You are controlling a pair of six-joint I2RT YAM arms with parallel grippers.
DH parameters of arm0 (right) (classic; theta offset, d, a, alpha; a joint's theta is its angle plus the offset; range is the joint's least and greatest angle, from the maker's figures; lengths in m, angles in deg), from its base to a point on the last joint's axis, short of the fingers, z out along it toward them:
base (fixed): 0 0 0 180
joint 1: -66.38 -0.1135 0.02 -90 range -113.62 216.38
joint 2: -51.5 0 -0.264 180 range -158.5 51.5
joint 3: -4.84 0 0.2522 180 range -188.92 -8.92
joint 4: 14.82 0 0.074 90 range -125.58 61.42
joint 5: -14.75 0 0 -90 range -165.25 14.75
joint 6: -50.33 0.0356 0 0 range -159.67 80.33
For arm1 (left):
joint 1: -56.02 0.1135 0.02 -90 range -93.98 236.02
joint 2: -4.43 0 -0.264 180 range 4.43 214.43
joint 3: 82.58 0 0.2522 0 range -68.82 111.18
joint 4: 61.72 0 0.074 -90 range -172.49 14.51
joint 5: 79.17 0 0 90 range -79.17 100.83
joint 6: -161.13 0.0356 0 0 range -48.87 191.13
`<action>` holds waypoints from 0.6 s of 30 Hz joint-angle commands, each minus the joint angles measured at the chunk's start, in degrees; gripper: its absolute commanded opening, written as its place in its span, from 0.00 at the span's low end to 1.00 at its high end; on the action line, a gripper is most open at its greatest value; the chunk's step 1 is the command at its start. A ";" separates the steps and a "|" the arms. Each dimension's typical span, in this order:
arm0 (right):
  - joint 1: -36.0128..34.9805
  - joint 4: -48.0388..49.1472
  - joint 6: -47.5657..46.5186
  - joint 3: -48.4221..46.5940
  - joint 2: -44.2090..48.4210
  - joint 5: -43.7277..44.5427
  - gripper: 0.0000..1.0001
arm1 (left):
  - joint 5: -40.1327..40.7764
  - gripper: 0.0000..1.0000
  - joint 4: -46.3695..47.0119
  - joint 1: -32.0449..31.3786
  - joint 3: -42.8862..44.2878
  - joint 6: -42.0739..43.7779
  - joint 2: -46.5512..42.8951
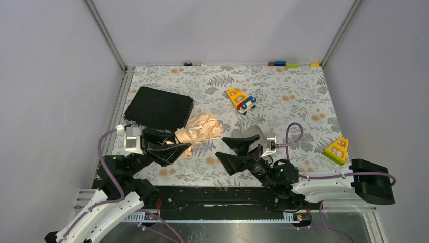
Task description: Open the umbrella
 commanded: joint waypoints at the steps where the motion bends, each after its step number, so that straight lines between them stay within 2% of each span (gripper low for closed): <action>1: -0.17 1.87 -3.29 -4.04 0.57 -5.39 1.00 | -3.86 0.00 7.34 0.31 2.31 -2.39 4.12; 6: 0.56 1.89 -4.49 -8.77 -2.13 -8.68 1.00 | -10.16 0.00 13.69 0.28 1.21 -6.64 6.71; 10: 1.87 1.96 -3.35 -12.39 -4.34 -13.07 1.00 | -12.01 0.00 15.42 0.32 0.97 -8.03 8.03; 18: 3.80 2.10 -1.20 -17.27 -7.96 -15.63 1.00 | -14.59 0.00 20.38 0.33 -0.33 -11.02 9.43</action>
